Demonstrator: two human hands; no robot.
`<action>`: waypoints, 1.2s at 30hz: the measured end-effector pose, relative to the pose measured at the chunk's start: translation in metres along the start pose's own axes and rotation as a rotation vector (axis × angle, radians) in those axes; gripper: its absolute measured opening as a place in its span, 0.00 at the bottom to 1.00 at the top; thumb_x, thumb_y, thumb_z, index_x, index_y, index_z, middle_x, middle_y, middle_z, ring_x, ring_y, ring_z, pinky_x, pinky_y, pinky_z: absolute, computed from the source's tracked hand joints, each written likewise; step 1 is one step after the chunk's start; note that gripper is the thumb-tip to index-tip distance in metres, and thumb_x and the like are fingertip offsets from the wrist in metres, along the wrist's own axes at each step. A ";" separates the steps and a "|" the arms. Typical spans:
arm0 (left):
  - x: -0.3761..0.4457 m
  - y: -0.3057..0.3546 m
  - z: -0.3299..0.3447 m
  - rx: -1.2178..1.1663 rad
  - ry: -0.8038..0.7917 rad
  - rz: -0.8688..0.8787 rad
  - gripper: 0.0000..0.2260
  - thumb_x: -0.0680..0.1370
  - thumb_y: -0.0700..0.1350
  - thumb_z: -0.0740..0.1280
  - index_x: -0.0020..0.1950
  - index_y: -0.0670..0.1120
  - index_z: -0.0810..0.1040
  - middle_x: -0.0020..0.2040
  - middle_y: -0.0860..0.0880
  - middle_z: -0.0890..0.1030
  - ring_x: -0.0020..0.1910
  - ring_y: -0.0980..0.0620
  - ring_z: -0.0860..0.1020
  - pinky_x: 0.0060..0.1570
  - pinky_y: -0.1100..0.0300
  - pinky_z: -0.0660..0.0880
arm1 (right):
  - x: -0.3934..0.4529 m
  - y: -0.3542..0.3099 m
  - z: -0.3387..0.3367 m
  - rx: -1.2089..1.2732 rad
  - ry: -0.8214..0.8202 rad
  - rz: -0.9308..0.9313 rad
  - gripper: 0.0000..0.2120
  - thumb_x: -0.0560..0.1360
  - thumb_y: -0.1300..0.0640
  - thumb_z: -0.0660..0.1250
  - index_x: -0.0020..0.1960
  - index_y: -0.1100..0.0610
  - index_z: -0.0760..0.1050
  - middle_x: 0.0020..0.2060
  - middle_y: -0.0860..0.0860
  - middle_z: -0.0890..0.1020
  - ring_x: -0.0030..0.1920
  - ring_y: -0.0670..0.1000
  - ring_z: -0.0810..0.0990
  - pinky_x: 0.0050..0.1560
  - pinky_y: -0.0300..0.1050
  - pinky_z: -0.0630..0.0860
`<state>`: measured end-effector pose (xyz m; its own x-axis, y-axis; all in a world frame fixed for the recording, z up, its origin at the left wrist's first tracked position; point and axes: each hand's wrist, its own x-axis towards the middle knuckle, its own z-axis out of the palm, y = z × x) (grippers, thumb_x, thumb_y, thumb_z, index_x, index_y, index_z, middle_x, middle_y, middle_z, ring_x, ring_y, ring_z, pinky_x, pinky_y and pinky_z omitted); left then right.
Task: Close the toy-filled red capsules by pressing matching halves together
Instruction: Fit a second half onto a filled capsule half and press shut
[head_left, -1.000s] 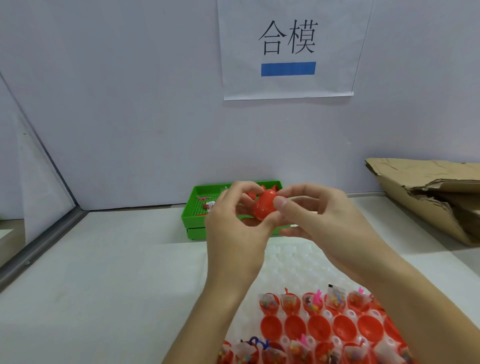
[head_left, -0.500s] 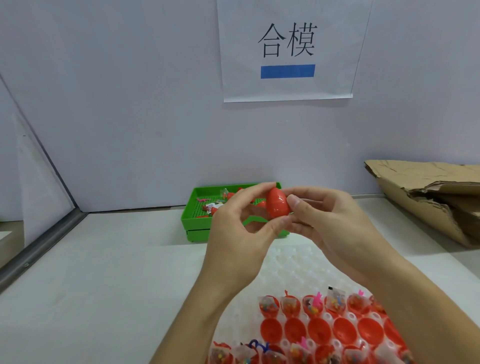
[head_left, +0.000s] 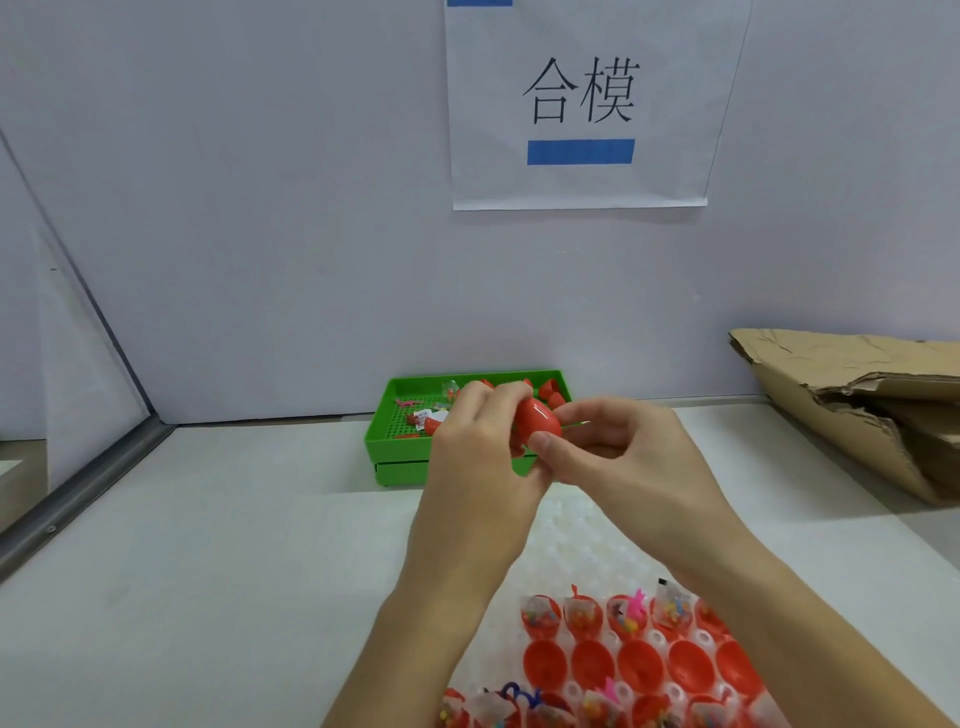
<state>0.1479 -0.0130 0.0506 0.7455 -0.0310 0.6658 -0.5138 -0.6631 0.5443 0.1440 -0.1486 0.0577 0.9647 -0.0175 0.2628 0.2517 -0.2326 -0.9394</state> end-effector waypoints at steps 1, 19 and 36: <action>0.000 0.000 0.000 -0.006 -0.034 0.001 0.23 0.72 0.44 0.78 0.65 0.48 0.78 0.54 0.54 0.77 0.51 0.57 0.76 0.52 0.59 0.76 | 0.001 0.002 0.001 0.002 0.018 0.006 0.06 0.72 0.53 0.76 0.48 0.51 0.83 0.38 0.47 0.87 0.40 0.44 0.86 0.42 0.35 0.80; -0.002 -0.002 -0.007 -0.068 -0.165 -0.135 0.29 0.72 0.60 0.71 0.71 0.62 0.64 0.57 0.67 0.70 0.63 0.61 0.68 0.67 0.47 0.69 | 0.119 0.051 -0.124 0.928 0.690 0.415 0.05 0.83 0.62 0.57 0.51 0.63 0.69 0.59 0.60 0.80 0.39 0.50 0.81 0.28 0.33 0.77; 0.007 -0.030 -0.023 -0.084 -0.333 -0.147 0.07 0.78 0.44 0.68 0.41 0.53 0.82 0.35 0.59 0.81 0.39 0.60 0.79 0.40 0.69 0.74 | 0.044 0.037 -0.111 0.061 -0.160 0.319 0.11 0.81 0.56 0.65 0.53 0.60 0.84 0.45 0.58 0.87 0.43 0.55 0.86 0.37 0.38 0.79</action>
<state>0.1591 0.0236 0.0507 0.9040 -0.1913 0.3825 -0.4140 -0.6151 0.6710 0.1869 -0.2661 0.0585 0.9942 0.0736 -0.0786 -0.0642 -0.1809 -0.9814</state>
